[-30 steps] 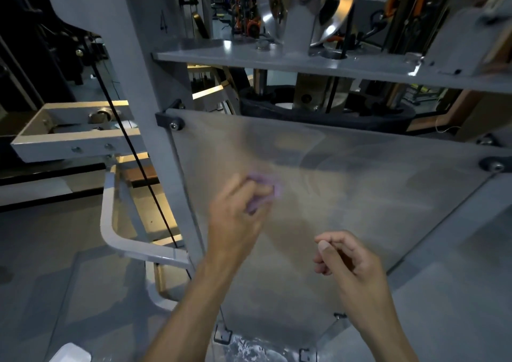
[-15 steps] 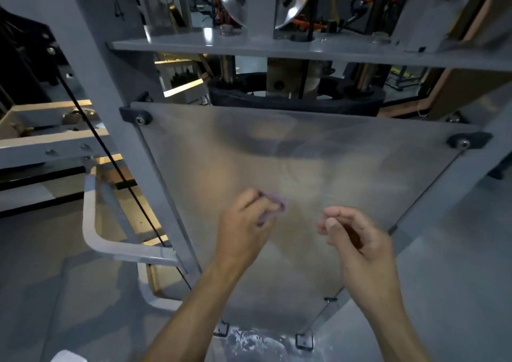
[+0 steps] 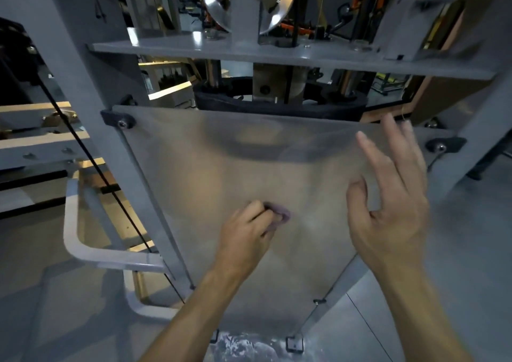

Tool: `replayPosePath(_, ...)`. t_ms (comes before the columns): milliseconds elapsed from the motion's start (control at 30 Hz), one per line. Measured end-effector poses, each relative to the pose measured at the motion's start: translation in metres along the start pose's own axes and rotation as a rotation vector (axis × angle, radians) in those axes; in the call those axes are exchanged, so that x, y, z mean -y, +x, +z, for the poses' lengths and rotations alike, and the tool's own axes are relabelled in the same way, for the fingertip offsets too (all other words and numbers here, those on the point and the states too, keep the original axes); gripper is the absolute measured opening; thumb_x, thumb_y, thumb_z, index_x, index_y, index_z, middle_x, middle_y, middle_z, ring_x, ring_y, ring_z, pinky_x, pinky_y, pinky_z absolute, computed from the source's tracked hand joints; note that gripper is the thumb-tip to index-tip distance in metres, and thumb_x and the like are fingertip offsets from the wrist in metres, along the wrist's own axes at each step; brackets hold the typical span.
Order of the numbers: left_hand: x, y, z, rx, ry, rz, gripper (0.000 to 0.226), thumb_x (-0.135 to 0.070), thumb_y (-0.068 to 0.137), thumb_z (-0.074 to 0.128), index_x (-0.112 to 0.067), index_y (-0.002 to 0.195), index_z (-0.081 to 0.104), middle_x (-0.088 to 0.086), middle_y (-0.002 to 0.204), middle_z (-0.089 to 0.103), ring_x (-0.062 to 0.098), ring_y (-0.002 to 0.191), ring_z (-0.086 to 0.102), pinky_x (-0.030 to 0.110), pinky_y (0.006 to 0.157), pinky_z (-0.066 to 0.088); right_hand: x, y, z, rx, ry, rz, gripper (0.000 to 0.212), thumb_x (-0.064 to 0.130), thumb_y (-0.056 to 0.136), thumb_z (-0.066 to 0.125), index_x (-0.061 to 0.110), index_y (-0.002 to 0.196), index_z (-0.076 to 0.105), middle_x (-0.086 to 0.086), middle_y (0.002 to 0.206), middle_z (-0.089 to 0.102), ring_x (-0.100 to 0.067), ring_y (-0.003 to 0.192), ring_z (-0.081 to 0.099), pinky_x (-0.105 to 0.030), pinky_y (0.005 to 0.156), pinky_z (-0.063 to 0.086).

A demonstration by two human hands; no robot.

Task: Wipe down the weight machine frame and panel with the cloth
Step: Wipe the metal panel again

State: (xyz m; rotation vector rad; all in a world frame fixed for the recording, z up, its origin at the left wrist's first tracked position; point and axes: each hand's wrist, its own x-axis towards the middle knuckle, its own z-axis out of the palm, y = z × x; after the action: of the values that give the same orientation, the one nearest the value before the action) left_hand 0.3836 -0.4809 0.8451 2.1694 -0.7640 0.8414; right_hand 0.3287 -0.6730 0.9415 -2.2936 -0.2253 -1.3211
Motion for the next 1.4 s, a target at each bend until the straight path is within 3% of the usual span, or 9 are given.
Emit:
replayPosePath(100, -0.013, 0.02, -0.007, -0.039, -0.019, 0.084, 0.007, -0.015, 0.092, 0.076, -0.022, 0.093, 0.078, -0.011, 0.099, 0.07, 0.012, 0.084, 0.069, 0.032, 0.069, 0.057, -0.005, 0.004, 0.006, 0.001, -0.019, -0.006, 0.055, -0.011, 0.089, 0.054, 0.004, 0.142, 0.057, -0.017, 0.158, 0.043, -0.035, 0.154, 0.027, -0.059, 0.122, 0.027)
replayPosePath(267, -0.039, 0.102, -0.052, -0.372, 0.083, 0.175, 0.004, -0.012, 0.09, 0.078, -0.008, 0.09, 0.079, 0.008, 0.085, 0.068, 0.025, 0.072, 0.064, 0.035, 0.061, 0.051, -0.007, 0.005, 0.01, -0.043, 0.001, 0.007, 0.053, -0.012, 0.087, 0.051, 0.004, 0.136, 0.063, -0.013, 0.152, 0.05, -0.034, 0.151, 0.032, -0.059, 0.12, 0.029)
replayPosePath(467, -0.007, -0.012, 0.033, 0.14, -0.045, 0.056, 0.014, -0.017, 0.09, 0.066, -0.028, 0.099, 0.064, -0.011, 0.103, 0.061, 0.016, 0.089, 0.069, 0.03, 0.067, 0.059, -0.012, 0.008, 0.004, -0.017, 0.016, -0.01, 0.047, -0.011, 0.089, 0.049, 0.004, 0.129, 0.068, -0.011, 0.149, 0.054, -0.029, 0.149, 0.036, -0.05, 0.121, 0.031)
replayPosePath(733, -0.054, 0.104, -0.03, -0.354, 0.065, 0.196, 0.004, -0.017, 0.093, 0.078, -0.014, 0.093, 0.08, 0.003, 0.088, 0.071, 0.025, 0.073, 0.064, 0.036, 0.064, 0.053, -0.01, 0.007, 0.004, -0.027, 0.057, 0.038, 0.05, -0.016, 0.088, 0.047, 0.004, 0.128, 0.068, -0.01, 0.149, 0.054, -0.027, 0.151, 0.035, -0.049, 0.122, 0.03)
replayPosePath(833, -0.042, 0.053, 0.008, -0.146, 0.005, 0.184, 0.009, -0.015, 0.097, 0.071, -0.022, 0.098, 0.077, -0.006, 0.102, 0.071, 0.022, 0.082, 0.066, 0.034, 0.069, 0.056, -0.008, 0.004, 0.001, -0.002, 0.107, 0.063, 0.049, -0.014, 0.092, 0.044, 0.003, 0.134, 0.064, -0.01, 0.154, 0.048, -0.025, 0.154, 0.029, -0.049, 0.124, 0.028)
replayPosePath(933, -0.016, -0.007, 0.046, 0.148, -0.028, 0.093, 0.021, -0.016, 0.084, 0.084, -0.027, 0.092, 0.067, -0.014, 0.102, 0.059, 0.015, 0.082, 0.065, 0.032, 0.049, 0.054, -0.008, -0.004, -0.003, 0.05, 0.117, 0.067, 0.051, -0.012, 0.094, 0.042, 0.003, 0.141, 0.057, -0.01, 0.161, 0.039, -0.024, 0.157, 0.023, -0.042, 0.126, 0.025)
replayPosePath(1033, -0.025, 0.009, 0.038, 0.119, -0.065, 0.103, 0.017, -0.017, 0.087, 0.078, -0.029, 0.094, 0.068, -0.015, 0.104, 0.06, 0.015, 0.085, 0.067, 0.035, 0.052, 0.056, -0.012, -0.027, -0.008, 0.039, 0.1, 0.182, 0.052, -0.005, 0.096, 0.043, 0.007, 0.145, 0.055, -0.002, 0.164, 0.036, -0.018, 0.155, 0.028, -0.04, 0.123, 0.032)
replayPosePath(1233, -0.083, 0.134, -0.043, -0.377, 0.006, 0.201, 0.003, -0.013, 0.088, 0.079, -0.014, 0.091, 0.079, -0.002, 0.088, 0.065, 0.017, 0.073, 0.059, 0.028, 0.06, 0.048, -0.02, -0.057, -0.016, -0.1, 0.141, 0.51, 0.035, 0.017, 0.101, 0.045, 0.018, 0.129, 0.066, 0.012, 0.139, 0.056, -0.012, 0.129, 0.055, -0.03, 0.107, 0.045)
replayPosePath(1400, -0.06, 0.049, 0.019, -0.013, -0.016, 0.174, 0.013, -0.015, 0.094, 0.071, -0.026, 0.1, 0.074, -0.013, 0.107, 0.064, 0.021, 0.081, 0.065, 0.038, 0.064, 0.056, -0.026, -0.055, -0.02, -0.094, 0.239, 0.553, 0.027, 0.02, 0.101, 0.047, 0.022, 0.118, 0.068, 0.014, 0.117, 0.063, -0.013, 0.111, 0.064, -0.026, 0.093, 0.049)
